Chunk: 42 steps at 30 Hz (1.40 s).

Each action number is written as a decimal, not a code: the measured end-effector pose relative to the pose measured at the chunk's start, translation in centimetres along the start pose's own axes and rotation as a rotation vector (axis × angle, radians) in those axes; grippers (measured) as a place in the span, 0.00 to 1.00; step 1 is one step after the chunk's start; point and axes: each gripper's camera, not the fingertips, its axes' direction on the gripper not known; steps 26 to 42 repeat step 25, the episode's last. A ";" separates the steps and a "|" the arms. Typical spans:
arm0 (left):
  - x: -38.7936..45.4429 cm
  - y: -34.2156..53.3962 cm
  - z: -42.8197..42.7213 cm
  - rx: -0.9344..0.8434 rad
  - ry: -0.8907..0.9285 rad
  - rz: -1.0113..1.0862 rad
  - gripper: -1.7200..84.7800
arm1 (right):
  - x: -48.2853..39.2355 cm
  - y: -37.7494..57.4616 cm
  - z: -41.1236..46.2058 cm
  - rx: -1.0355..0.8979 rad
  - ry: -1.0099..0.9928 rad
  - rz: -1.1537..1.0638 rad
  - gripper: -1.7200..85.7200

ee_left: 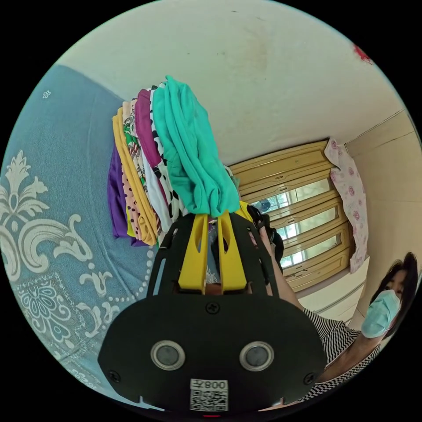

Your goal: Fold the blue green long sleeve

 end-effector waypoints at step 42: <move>-8.3 -1.0 3.4 -0.034 -0.267 0.130 0.02 | -8.3 -0.3 11.2 -0.020 0.463 -0.266 0.02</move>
